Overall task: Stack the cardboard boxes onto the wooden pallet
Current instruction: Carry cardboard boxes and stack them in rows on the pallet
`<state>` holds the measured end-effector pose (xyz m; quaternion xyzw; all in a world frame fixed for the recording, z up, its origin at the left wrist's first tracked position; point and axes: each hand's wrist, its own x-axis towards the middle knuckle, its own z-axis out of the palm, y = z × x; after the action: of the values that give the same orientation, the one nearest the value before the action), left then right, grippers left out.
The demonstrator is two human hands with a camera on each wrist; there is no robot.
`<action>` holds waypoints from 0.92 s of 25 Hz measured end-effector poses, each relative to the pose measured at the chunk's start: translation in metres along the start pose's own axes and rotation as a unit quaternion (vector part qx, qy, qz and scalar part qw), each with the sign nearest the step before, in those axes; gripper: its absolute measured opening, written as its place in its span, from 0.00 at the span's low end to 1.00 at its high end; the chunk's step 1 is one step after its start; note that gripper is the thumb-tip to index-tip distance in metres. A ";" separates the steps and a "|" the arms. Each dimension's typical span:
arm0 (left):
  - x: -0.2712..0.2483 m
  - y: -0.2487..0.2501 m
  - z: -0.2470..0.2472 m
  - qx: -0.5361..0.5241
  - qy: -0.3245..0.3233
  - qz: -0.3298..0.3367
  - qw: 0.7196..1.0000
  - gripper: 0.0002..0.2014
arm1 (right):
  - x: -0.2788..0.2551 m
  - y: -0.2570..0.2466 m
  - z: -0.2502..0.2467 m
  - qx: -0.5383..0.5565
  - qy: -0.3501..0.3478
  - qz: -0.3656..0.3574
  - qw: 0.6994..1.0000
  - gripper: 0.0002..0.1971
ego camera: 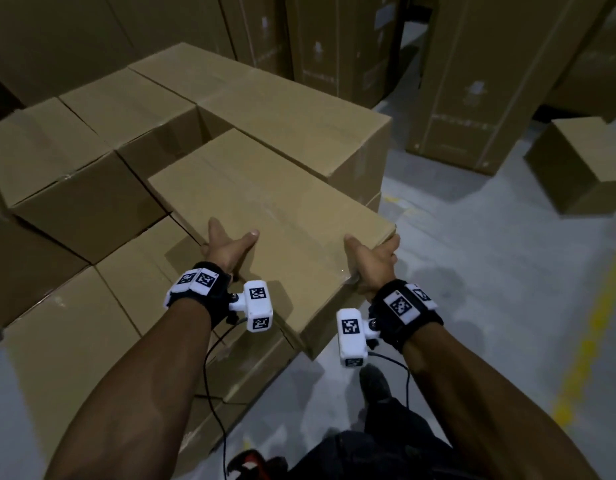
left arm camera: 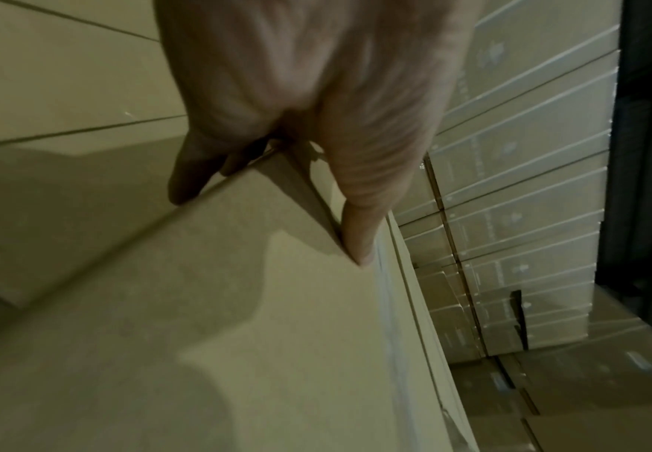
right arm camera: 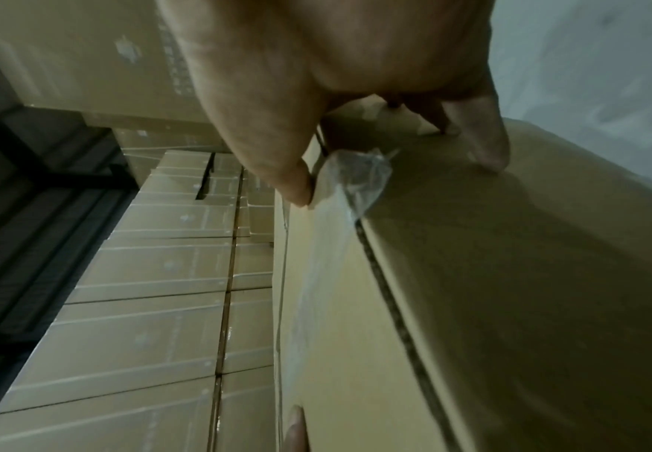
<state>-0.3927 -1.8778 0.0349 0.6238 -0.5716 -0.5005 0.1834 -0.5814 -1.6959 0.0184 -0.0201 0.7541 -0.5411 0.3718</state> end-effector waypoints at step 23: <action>0.002 0.004 0.000 0.091 0.041 0.057 0.993 0.43 | 0.034 -0.031 0.051 0.006 -0.114 0.029 0.993 0.44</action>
<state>-0.3953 -1.8807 0.0374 0.6243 -0.6411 -0.4095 0.1775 -0.5873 -1.7646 0.0189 -0.0576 0.7040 -0.5288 0.4707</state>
